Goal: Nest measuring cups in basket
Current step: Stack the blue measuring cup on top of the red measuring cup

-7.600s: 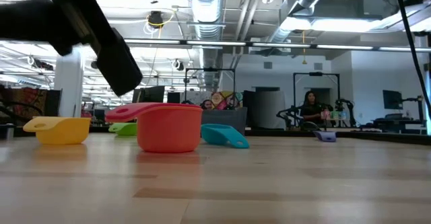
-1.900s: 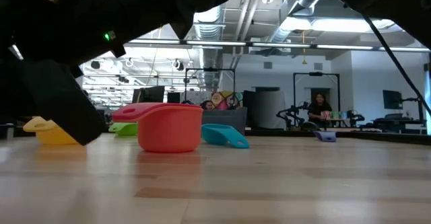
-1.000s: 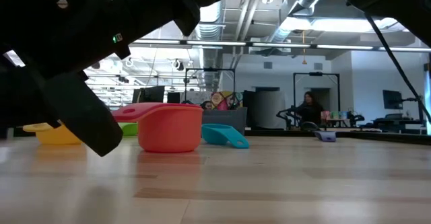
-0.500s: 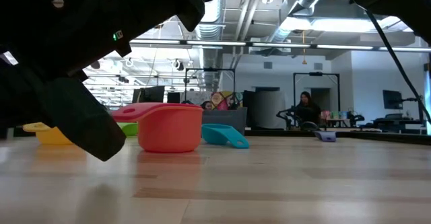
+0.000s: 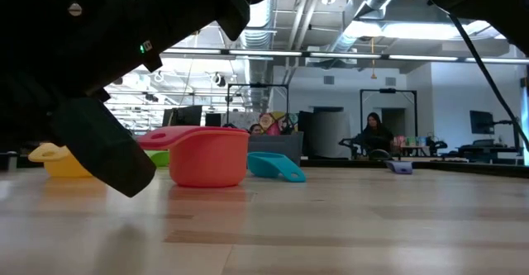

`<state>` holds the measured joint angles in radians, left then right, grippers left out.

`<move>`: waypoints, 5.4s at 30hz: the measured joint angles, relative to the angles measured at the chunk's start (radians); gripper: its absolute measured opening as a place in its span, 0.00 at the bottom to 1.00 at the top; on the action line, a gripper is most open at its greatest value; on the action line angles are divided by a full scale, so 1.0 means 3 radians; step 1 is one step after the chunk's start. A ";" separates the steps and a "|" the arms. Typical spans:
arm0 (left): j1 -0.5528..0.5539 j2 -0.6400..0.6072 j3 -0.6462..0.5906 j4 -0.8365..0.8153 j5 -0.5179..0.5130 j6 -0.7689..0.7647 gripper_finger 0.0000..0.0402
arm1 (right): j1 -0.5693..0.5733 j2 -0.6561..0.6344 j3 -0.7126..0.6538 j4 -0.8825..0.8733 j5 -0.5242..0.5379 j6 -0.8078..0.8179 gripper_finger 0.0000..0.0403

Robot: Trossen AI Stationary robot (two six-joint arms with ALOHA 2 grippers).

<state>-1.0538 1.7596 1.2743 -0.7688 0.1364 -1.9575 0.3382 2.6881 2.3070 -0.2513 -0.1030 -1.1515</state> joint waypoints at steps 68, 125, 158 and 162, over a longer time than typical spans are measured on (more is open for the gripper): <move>-0.0155 -0.0131 0.1033 -0.1339 -0.1872 -0.0502 0.14 | 0.0175 -0.0318 0.0160 -0.0554 0.1068 0.0820 0.01; 0.0083 -0.0684 0.1047 -0.1553 -0.2169 -0.0228 0.47 | 0.0181 -0.1012 0.0164 -0.0692 0.1841 0.0841 0.03; 0.0134 -0.0720 0.1047 -0.1497 -0.2330 0.0113 0.01 | 0.0183 -0.1003 0.0164 -0.0681 0.1833 0.0779 0.03; 0.0135 -0.0720 0.1047 -0.1497 -0.2335 0.0118 0.00 | 0.0183 -0.1003 0.0164 -0.0680 0.1833 0.0779 0.03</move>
<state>-1.0134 1.5436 1.5883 -1.2179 -0.5640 -1.9221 0.3931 2.3873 2.3562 -0.4553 0.4469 -0.9176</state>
